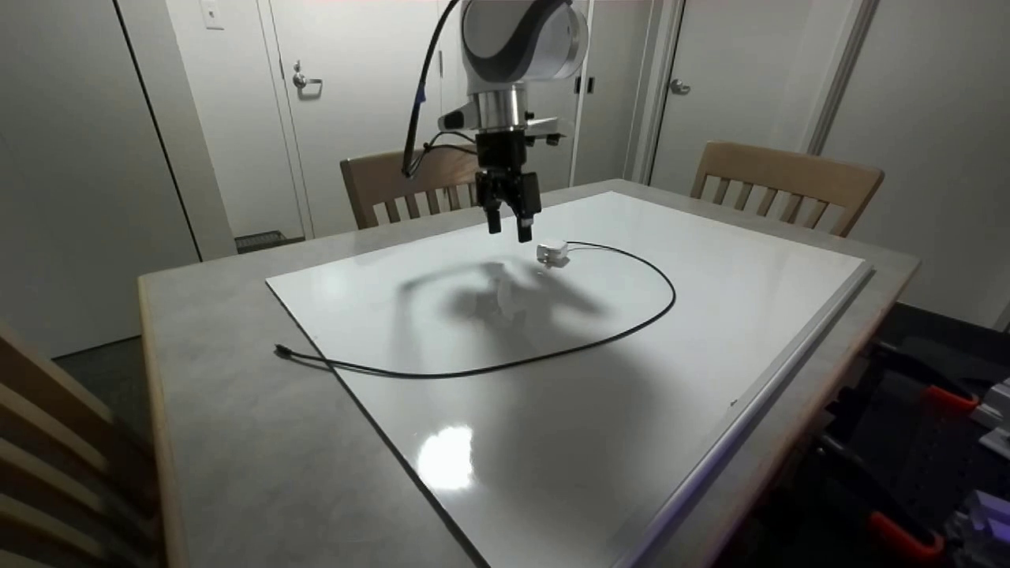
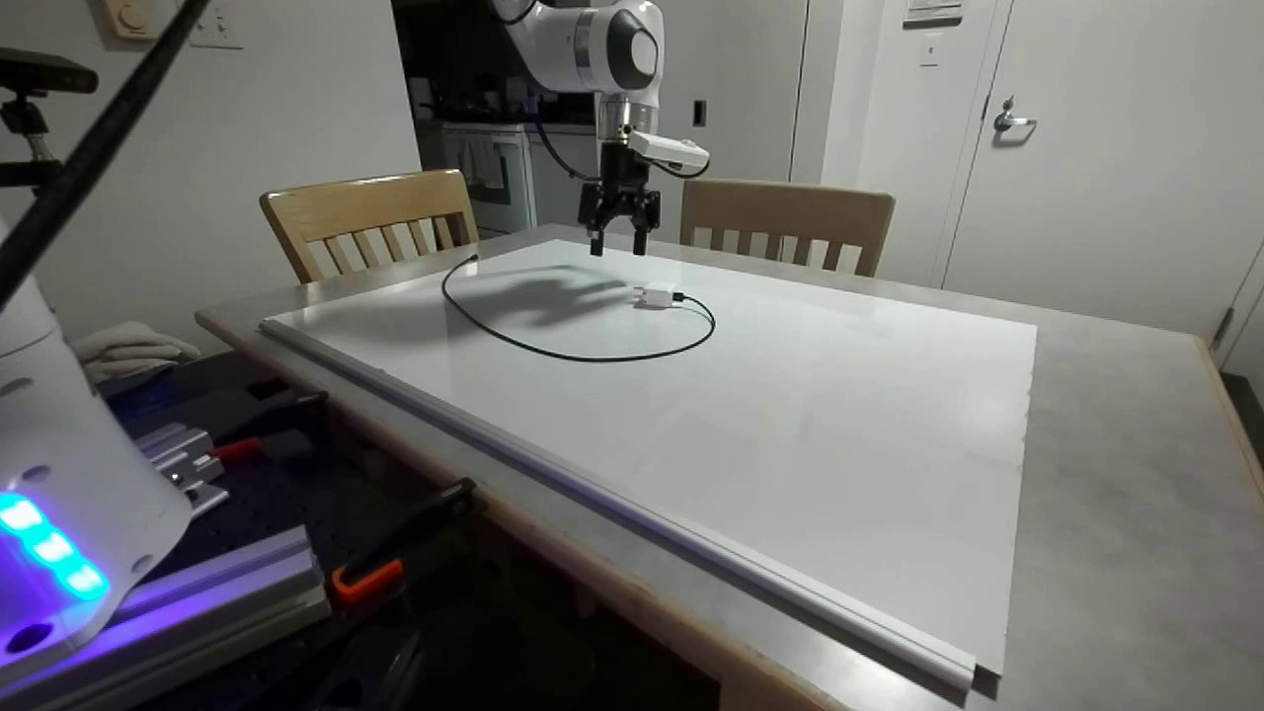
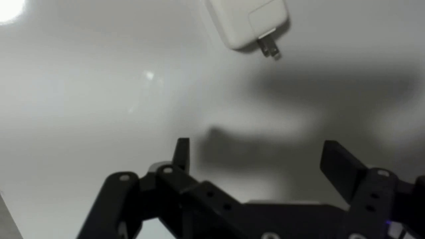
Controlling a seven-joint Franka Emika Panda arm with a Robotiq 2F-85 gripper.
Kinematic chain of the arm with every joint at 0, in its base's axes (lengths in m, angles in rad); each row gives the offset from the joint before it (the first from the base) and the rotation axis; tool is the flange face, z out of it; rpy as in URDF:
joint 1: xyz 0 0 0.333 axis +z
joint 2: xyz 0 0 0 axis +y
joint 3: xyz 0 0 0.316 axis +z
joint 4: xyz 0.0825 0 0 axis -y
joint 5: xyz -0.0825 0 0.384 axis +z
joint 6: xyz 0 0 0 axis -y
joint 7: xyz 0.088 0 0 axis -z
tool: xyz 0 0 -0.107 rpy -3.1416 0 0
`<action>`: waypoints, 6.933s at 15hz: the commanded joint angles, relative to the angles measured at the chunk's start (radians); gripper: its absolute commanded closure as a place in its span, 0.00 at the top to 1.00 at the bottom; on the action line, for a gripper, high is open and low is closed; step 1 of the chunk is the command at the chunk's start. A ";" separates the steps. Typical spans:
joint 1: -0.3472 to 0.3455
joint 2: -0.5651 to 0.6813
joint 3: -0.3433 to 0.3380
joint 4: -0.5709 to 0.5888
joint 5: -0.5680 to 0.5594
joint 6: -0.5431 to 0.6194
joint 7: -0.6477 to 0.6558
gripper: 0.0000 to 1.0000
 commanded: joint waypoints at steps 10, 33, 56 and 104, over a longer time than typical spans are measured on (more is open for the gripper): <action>0.026 -0.114 -0.103 -0.245 -0.161 0.271 0.052 1.00; -0.102 -0.188 -0.062 -0.422 -0.045 0.389 -0.278 1.00; -0.013 -0.233 -0.166 -0.528 -0.240 0.596 -0.038 1.00; -0.014 -0.182 -0.184 -0.567 -0.266 0.797 -0.241 0.90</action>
